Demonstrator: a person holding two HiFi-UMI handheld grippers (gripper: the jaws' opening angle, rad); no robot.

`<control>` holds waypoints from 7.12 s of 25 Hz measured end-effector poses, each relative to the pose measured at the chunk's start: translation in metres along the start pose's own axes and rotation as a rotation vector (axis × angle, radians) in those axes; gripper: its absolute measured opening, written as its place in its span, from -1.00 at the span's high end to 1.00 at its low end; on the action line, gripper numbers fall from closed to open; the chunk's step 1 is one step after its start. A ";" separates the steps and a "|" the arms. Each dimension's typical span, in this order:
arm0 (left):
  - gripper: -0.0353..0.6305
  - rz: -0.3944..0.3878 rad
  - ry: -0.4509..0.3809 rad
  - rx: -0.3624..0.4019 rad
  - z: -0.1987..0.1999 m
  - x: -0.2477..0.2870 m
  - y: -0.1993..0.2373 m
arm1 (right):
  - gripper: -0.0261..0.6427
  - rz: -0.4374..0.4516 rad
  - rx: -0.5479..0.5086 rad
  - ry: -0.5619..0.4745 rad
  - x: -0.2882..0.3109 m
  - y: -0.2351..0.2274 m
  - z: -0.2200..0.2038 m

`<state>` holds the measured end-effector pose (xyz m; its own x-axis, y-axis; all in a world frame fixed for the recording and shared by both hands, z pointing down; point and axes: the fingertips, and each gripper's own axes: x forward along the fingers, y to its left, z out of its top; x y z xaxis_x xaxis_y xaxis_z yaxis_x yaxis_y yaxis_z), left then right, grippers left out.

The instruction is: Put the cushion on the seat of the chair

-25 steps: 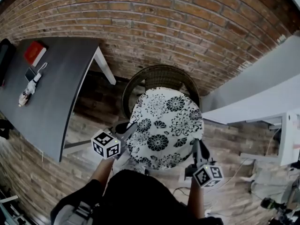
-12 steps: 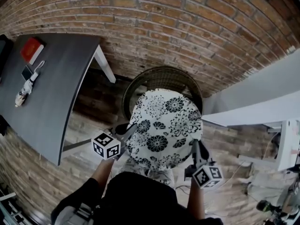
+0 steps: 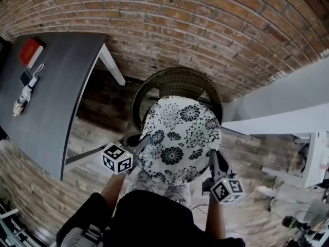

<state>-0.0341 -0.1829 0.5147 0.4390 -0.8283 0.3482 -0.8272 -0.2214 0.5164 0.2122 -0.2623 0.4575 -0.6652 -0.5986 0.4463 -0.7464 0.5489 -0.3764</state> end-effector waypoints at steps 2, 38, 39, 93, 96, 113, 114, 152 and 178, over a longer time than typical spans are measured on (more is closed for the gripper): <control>0.85 0.002 0.007 -0.011 -0.005 0.007 -0.001 | 0.88 0.005 -0.003 0.012 0.005 -0.008 -0.002; 0.85 0.133 0.076 -0.098 -0.093 0.056 0.077 | 0.88 0.063 0.011 0.133 0.092 -0.052 -0.074; 0.85 0.138 0.077 -0.103 -0.097 0.057 0.080 | 0.88 0.066 0.011 0.137 0.094 -0.052 -0.076; 0.79 0.359 0.202 -0.335 -0.209 0.113 0.171 | 0.88 0.135 0.045 0.270 0.198 -0.090 -0.127; 0.78 0.384 0.227 -0.335 -0.215 0.113 0.176 | 0.88 0.134 0.048 0.280 0.201 -0.094 -0.132; 0.76 0.450 0.275 -0.342 -0.248 0.125 0.203 | 0.88 0.132 0.063 0.309 0.211 -0.100 -0.153; 0.76 0.453 0.278 -0.342 -0.250 0.126 0.204 | 0.88 0.130 0.066 0.311 0.211 -0.100 -0.154; 0.36 0.548 0.363 -0.364 -0.281 0.105 0.209 | 0.88 0.122 0.116 0.374 0.210 -0.104 -0.182; 0.77 0.537 0.227 -0.314 -0.251 0.110 0.175 | 0.88 0.064 0.067 0.401 0.205 -0.149 -0.201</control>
<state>-0.0424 -0.1836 0.8401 0.0854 -0.6446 0.7597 -0.8252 0.3816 0.4165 0.1911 -0.3497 0.7683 -0.6596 -0.2824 0.6966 -0.7123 0.5307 -0.4593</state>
